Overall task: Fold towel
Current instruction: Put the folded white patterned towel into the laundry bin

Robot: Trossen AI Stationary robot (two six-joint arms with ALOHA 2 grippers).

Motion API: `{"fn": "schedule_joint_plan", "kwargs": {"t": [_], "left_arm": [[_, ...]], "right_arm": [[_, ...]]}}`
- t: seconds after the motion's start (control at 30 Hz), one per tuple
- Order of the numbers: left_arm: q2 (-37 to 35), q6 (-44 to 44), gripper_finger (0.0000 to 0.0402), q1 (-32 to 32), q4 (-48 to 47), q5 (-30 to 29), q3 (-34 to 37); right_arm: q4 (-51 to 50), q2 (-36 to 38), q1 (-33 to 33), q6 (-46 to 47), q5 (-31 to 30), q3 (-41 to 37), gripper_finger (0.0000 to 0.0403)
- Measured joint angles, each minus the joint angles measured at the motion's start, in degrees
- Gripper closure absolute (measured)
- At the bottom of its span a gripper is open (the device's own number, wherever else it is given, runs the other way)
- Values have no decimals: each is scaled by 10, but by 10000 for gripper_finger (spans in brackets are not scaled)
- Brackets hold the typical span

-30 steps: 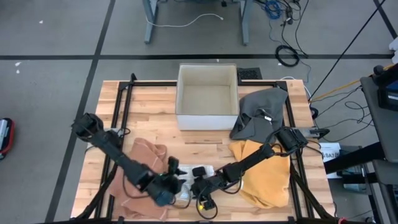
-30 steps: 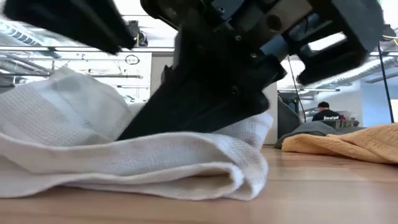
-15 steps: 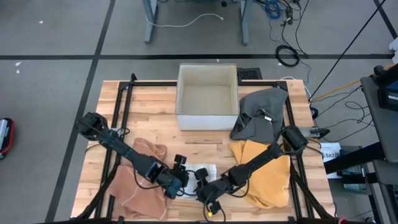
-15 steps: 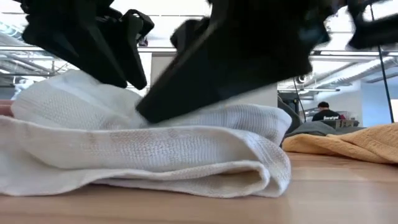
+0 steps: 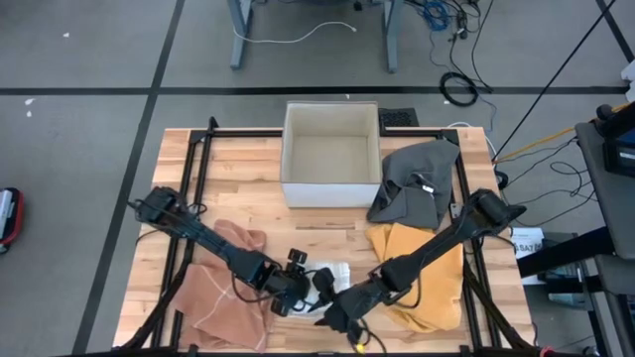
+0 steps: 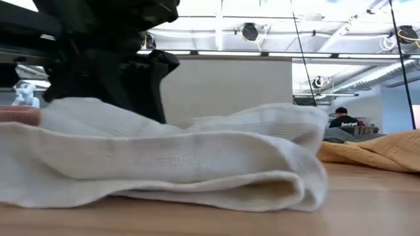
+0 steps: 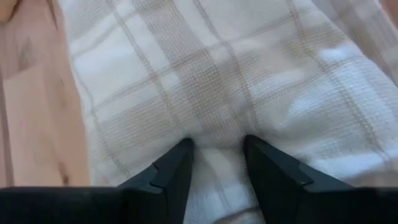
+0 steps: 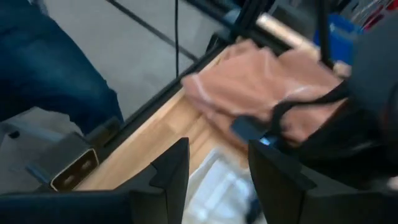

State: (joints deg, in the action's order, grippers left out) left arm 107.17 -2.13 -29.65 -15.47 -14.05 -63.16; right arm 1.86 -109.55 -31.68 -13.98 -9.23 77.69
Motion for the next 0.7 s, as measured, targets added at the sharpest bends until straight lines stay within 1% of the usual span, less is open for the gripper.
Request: {"fn": "schedule_joint_plan", "kwargs": {"t": [0.13,0.2,0.37,0.4,0.43,0.53,0.63,0.67,0.7], "left_arm": [[3,11,241,16,8,1,0],[3,16,241,25,8,0,0],[3,30,241,53,47,-12,25],[3,29,241,60,54,-12,33],[3,27,241,65,55,-12,41],[3,27,241,74,61,-3,49],[4,41,241,77,64,2,49],[4,43,241,77,67,2,50],[4,48,241,78,70,2,50]], "right_arm": [[-20,60,1,-12,2,-25,250],[-34,92,1,-13,-8,-44,250],[-50,174,2,17,-9,-126,250],[-46,188,4,23,-18,-145,250],[-46,209,5,34,-43,-164,250],[-6,251,6,83,-69,-225,250],[24,259,7,117,-74,-303,250],[58,260,6,126,-76,-327,250],[115,261,4,130,-77,-347,250]]}}
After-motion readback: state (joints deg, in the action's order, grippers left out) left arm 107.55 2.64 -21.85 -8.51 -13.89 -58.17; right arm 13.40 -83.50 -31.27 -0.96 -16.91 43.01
